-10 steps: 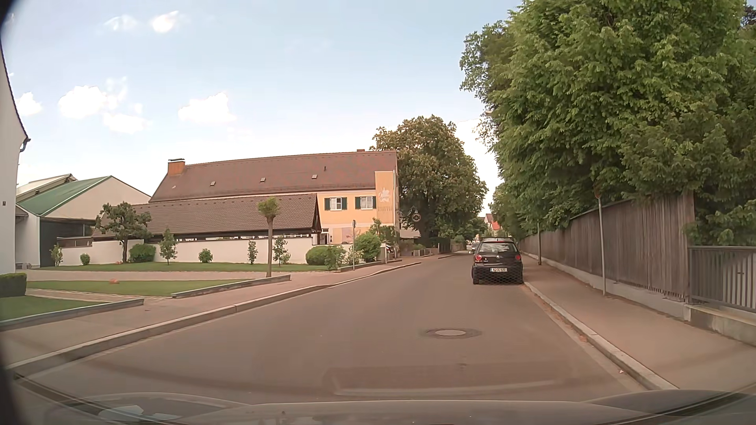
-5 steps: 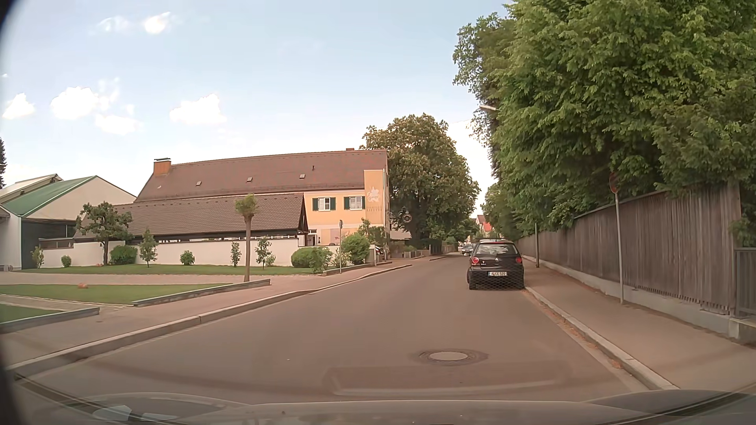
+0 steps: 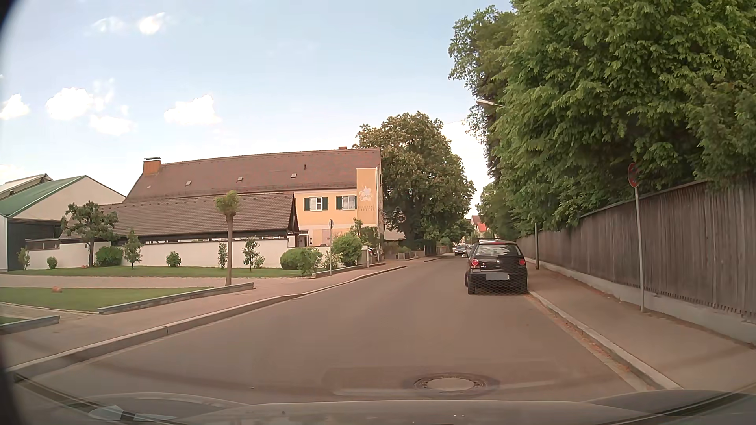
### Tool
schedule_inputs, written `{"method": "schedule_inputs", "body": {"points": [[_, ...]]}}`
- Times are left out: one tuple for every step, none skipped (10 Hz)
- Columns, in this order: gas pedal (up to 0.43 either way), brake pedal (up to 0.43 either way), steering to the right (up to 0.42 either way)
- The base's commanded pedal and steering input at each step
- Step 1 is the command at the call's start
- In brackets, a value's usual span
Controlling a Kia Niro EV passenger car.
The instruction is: Follow the waypoints while adhering to traffic rules and regulations
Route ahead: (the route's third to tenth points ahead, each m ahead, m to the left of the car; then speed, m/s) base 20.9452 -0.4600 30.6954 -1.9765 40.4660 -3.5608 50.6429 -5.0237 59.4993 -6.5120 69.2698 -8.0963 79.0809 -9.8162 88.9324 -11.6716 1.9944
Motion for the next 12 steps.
{"method": "schedule_inputs", "body": {"points": [[0.0,0.226,0.034],[0.0,0.226,0.035],[0.0,0.226,0.035],[0.0,0.226,0.036],[0.0,0.226,0.041],[0.0,0.213,0.049],[0.0,0.189,0.057],[0.0,0.183,0.059],[0.0,0.183,0.059],[0.0,0.183,0.061],[0.0,0.183,0.069],[0.0,0.171,0.077]]}}
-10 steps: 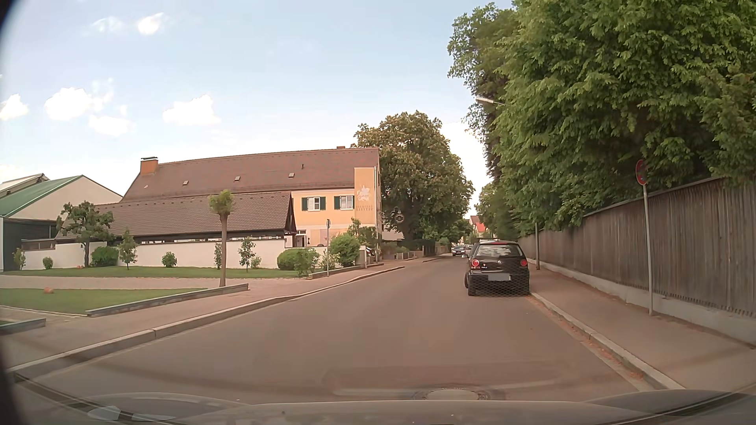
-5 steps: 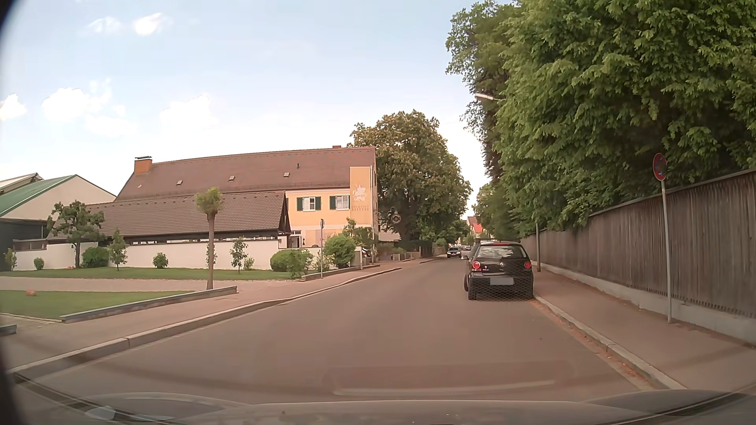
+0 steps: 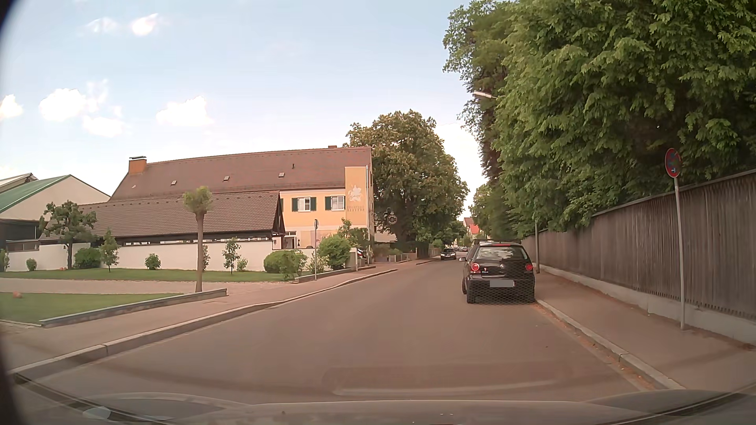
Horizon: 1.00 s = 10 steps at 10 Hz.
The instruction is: Follow the waypoints while adhering to traffic rules and regulations
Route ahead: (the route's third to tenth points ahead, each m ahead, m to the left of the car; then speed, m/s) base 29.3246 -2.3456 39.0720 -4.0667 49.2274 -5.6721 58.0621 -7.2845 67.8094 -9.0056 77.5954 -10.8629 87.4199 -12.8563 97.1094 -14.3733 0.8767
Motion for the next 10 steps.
{"method": "schedule_inputs", "body": {"points": [[0.0,0.159,0.082],[0.0,0.146,0.085],[0.0,0.116,0.087],[0.0,0.104,0.088],[0.0,0.104,0.09],[0.0,0.104,0.091],[0.0,0.11,0.092],[0.0,0.104,0.092],[0.0,0.104,0.092],[0.0,0.11,0.092]]}}
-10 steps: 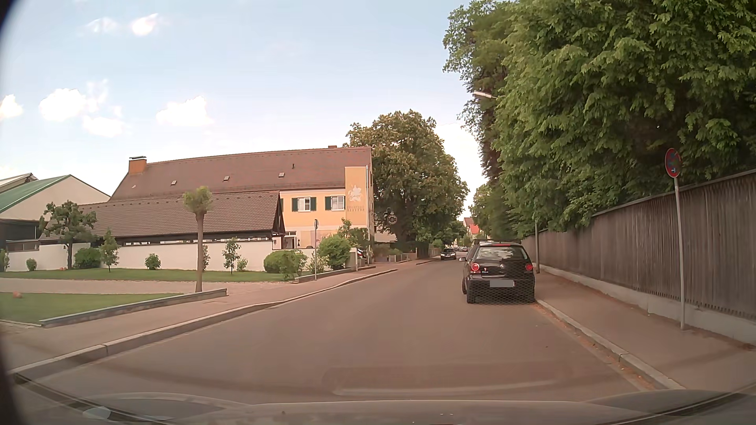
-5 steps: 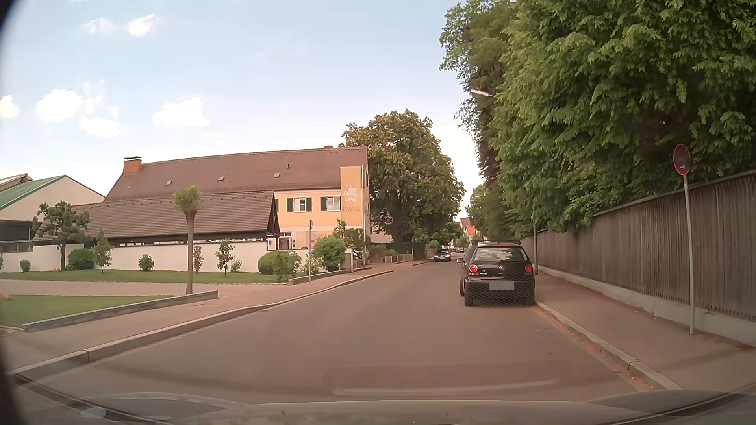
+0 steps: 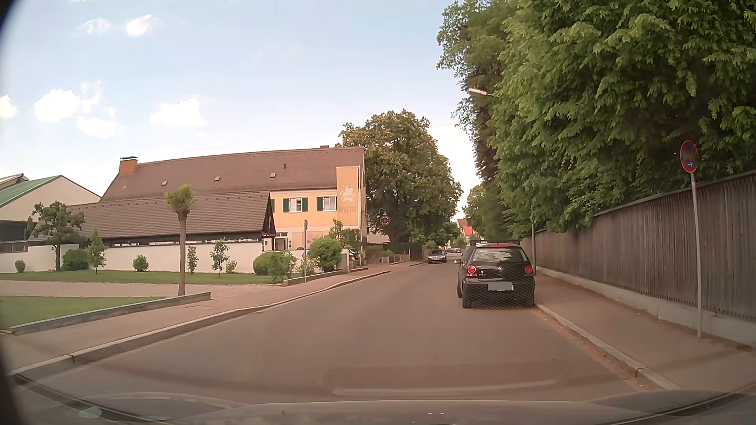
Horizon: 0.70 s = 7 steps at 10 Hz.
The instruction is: Follow the waypoints while adhering to traffic rules and regulations
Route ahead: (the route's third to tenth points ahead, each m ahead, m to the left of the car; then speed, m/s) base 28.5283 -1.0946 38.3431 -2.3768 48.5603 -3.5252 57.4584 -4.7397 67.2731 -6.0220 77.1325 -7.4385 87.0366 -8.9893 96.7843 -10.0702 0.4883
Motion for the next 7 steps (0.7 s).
{"method": "schedule_inputs", "body": {"points": [[0.0,0.11,0.092],[0.0,0.11,0.092],[0.0,0.11,0.091],[0.0,0.122,0.088],[0.0,0.128,0.084],[0.0,0.14,0.07],[0.0,0.146,0.057]]}}
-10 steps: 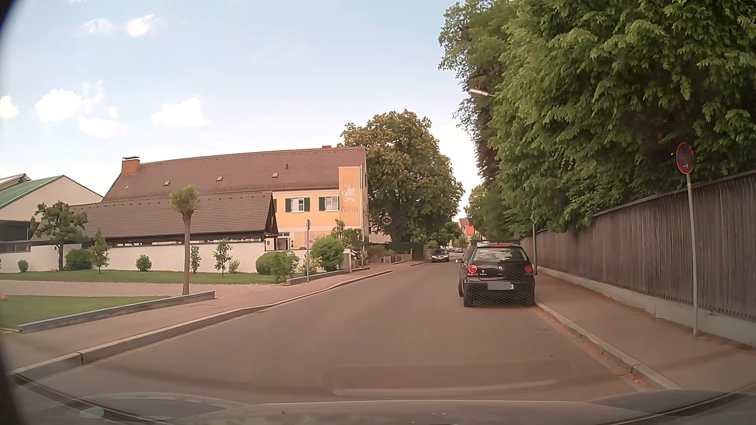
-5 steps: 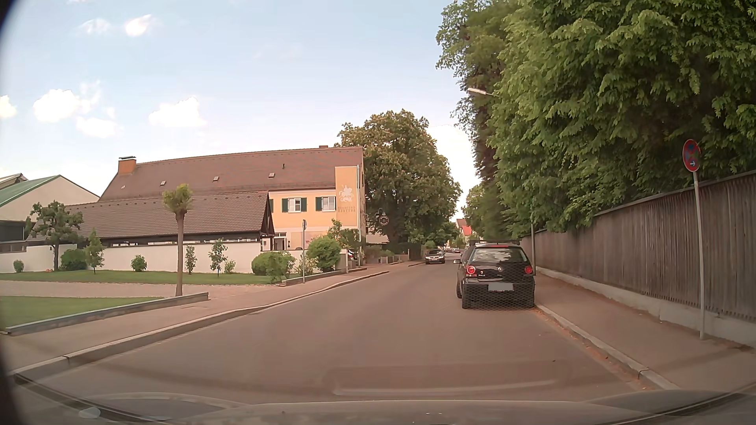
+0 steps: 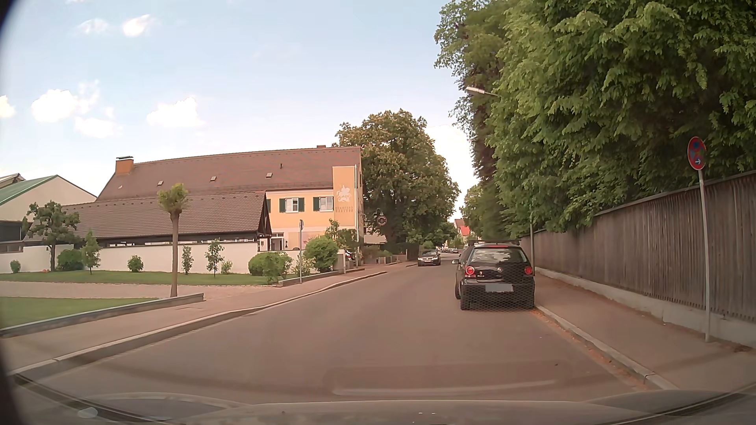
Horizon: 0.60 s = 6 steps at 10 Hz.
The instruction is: Follow the waypoints while adhering to traffic rules and regulations
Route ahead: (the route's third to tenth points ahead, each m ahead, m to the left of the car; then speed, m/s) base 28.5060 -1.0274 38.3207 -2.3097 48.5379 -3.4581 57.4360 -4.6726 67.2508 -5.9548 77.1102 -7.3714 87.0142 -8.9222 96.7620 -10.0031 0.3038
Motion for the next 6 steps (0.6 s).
{"method": "schedule_inputs", "body": {"points": [[0.0,0.146,0.046],[0.0,0.146,0.04],[0.0,0.14,0.039],[0.0,0.14,0.04],[0.0,0.146,0.04],[0.0,0.146,0.038]]}}
